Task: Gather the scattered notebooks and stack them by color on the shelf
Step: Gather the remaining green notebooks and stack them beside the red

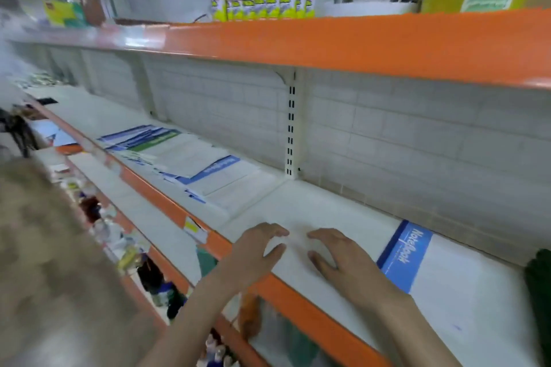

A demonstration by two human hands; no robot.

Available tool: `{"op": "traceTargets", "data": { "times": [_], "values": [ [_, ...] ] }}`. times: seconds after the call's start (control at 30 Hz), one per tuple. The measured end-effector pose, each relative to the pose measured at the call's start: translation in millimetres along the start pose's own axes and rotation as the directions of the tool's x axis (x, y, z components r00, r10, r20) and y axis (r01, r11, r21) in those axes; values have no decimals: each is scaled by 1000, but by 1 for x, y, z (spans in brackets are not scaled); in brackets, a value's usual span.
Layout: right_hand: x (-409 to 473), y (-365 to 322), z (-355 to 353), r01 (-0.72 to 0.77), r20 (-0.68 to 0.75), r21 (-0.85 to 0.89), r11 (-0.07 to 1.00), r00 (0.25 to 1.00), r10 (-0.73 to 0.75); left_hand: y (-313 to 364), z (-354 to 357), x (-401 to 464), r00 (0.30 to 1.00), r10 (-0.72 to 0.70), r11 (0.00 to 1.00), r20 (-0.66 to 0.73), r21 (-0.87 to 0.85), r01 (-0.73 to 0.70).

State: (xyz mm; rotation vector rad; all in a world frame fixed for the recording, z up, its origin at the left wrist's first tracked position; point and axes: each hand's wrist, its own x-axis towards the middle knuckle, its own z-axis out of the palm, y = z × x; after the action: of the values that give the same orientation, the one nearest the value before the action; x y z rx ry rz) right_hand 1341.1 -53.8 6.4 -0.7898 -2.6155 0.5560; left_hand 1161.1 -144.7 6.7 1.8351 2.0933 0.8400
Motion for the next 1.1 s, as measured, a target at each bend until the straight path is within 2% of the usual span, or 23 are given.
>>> {"op": "traceTargets", "data": {
  "times": [0.13,0.27,0.43,0.57,0.8,0.93,1.1],
  "values": [
    [50,-43,41,22,18,25,999,1000,-22,-61,-51,-13,998,-64,995,-15,70,65],
    [101,-87,76,69,12,36,997,997,-70,-120,-96,-25,993,-113,969,-39,218,119],
    [149,-135,117,109,13,56,992,994,-110,-181,-141,-43,991,-122,928,-49,348,132],
    [176,-166,139,145,59,107,984,987,-152,-215,-165,-53,987,-151,912,-58,377,161],
    [232,-203,169,212,76,25,977,974,-213,-269,-190,-49,978,-182,890,-97,406,206],
    [273,-216,191,202,113,-72,977,975,-193,-304,-205,-35,975,-204,879,-90,422,223],
    [338,-224,218,196,108,-84,977,977,-186,-357,-235,2,977,-191,863,-98,457,214]
  ]
}}
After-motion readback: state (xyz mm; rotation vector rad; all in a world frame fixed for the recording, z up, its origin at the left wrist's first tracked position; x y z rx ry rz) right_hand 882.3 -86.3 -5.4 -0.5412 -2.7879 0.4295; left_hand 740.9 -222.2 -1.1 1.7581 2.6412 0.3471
